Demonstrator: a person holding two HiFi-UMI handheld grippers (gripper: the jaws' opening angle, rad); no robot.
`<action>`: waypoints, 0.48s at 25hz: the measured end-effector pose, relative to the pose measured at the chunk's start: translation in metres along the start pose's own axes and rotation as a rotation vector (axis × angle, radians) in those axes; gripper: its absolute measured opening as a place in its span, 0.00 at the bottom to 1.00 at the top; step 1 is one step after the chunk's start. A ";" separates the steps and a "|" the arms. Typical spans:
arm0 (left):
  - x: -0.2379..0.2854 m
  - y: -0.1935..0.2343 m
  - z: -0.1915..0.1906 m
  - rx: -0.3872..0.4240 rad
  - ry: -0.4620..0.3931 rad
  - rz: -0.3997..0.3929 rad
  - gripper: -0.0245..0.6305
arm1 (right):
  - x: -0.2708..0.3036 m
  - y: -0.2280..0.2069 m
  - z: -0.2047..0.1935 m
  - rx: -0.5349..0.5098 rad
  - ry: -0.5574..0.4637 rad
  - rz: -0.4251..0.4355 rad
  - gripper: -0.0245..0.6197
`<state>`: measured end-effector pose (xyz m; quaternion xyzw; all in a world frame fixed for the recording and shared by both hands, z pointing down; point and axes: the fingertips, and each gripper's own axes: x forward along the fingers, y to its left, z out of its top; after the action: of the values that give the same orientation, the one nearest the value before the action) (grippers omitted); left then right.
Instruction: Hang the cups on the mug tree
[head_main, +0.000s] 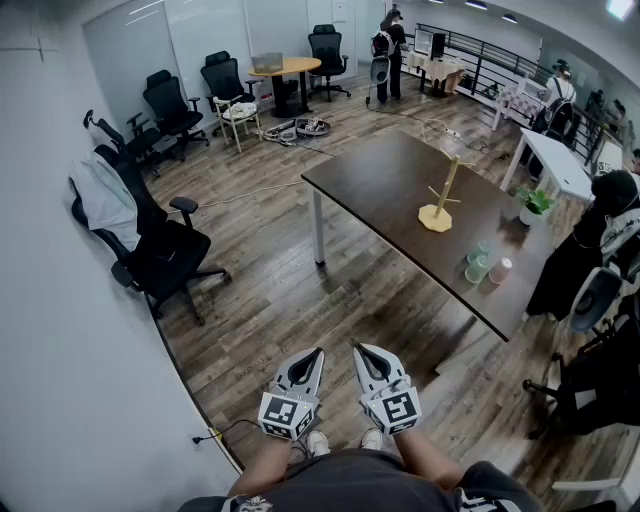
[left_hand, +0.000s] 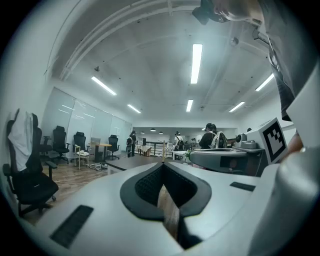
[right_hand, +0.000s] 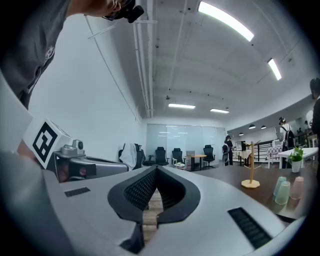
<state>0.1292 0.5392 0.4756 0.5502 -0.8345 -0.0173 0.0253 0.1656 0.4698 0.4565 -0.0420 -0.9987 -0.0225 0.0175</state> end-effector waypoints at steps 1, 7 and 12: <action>0.000 0.003 0.001 0.001 -0.002 0.002 0.04 | 0.002 -0.001 0.000 0.002 -0.010 -0.005 0.08; -0.003 0.014 0.003 0.018 -0.005 -0.013 0.04 | 0.011 0.002 0.002 0.016 -0.039 -0.022 0.08; -0.008 0.026 0.001 0.011 -0.005 -0.030 0.04 | 0.021 0.011 0.004 0.023 -0.048 -0.022 0.08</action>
<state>0.1081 0.5564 0.4758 0.5626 -0.8264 -0.0143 0.0200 0.1452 0.4826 0.4540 -0.0313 -0.9994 -0.0103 -0.0062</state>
